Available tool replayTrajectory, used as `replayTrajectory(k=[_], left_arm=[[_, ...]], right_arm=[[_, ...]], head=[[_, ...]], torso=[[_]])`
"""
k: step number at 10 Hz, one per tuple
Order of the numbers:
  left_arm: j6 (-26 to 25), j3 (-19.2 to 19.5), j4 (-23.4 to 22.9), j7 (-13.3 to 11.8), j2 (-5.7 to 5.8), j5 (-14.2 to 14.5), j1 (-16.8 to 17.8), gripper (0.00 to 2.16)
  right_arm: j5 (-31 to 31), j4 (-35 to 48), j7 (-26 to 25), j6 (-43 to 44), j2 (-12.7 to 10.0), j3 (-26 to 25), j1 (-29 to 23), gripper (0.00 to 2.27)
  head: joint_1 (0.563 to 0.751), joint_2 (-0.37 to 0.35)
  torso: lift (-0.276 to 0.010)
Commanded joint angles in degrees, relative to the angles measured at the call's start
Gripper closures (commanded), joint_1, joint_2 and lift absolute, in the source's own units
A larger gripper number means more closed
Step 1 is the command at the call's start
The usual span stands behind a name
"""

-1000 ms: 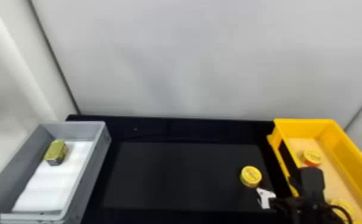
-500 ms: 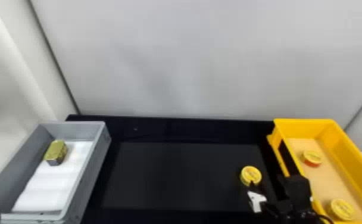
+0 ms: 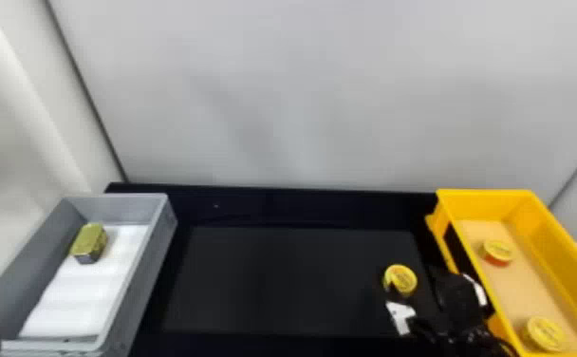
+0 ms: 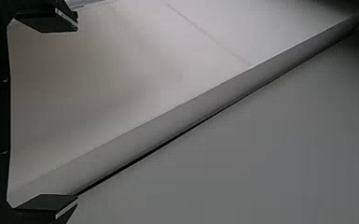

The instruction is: Pick up the round yellow can and place it in the yellow rectangular box

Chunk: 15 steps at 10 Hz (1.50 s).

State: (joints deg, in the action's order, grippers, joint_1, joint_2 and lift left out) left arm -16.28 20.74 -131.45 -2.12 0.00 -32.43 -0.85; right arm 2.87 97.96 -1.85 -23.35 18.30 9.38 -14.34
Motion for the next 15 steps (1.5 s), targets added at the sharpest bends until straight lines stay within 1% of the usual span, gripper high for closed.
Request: replayTrajectory(k=[1, 2, 6, 8, 10, 11, 13, 14, 15], left_arm=[[-0.1, -0.2, 0.1, -0.1, -0.15, 0.0, 0.1, 0.00], [-0.1, -0.3, 0.0, -0.3, -0.15, 0.0, 0.0, 0.00], [-0.3, 0.4, -0.6, -0.7, -0.15, 0.0, -0.2, 0.00], [-0.3, -0.1, -0.6, -0.7, -0.15, -0.1, -0.3, 0.00], [-0.3, -0.6, -0.3, -0.7, -0.15, -0.1, -0.2, 0.00], [-0.3, -0.6, -0.2, -0.7, -0.15, -0.1, -0.3, 0.00], [-0.3, -0.8, 0.1, -0.7, -0.15, -0.2, -0.3, 0.00], [-0.3, -0.8, 0.1, -0.7, -0.15, -0.2, -0.3, 0.00], [-0.3, -0.9, 0.1, -0.7, -0.15, -0.2, -0.4, 0.00]], right_arm=[[-0.5, -0.6, -1.2, 0.4, 0.0, -0.1, 0.5, 0.22], [-1.9, -1.2, -1.9, 1.1, 0.1, -0.4, 0.5, 0.22], [-3.4, -4.0, -6.1, 3.7, 0.2, -0.4, -0.2, 0.22], [-6.0, -5.2, -5.6, 3.9, 0.2, 0.2, 0.1, 0.22], [-8.6, -5.6, -2.8, 3.3, 0.2, 0.6, 1.2, 0.22], [-8.9, -5.6, -2.1, 3.3, 0.2, 1.2, 2.2, 0.22], [-8.9, -6.1, -2.3, 3.2, 0.2, 1.7, 2.9, 0.20], [-9.2, -6.2, -2.3, 2.5, 0.1, 1.7, 3.0, 0.09], [-9.6, -6.2, -2.4, 2.3, 0.2, 1.7, 3.0, 0.06]], head=[[0.686, 0.014], [0.686, 0.014], [0.686, 0.014], [0.686, 0.014], [0.686, 0.014], [0.686, 0.014], [0.686, 0.014], [0.686, 0.014], [0.686, 0.014]], torso=[[-0.056], [-0.056], [-0.056], [-0.056], [-0.056], [-0.056], [-0.056], [-0.056], [-0.056]])
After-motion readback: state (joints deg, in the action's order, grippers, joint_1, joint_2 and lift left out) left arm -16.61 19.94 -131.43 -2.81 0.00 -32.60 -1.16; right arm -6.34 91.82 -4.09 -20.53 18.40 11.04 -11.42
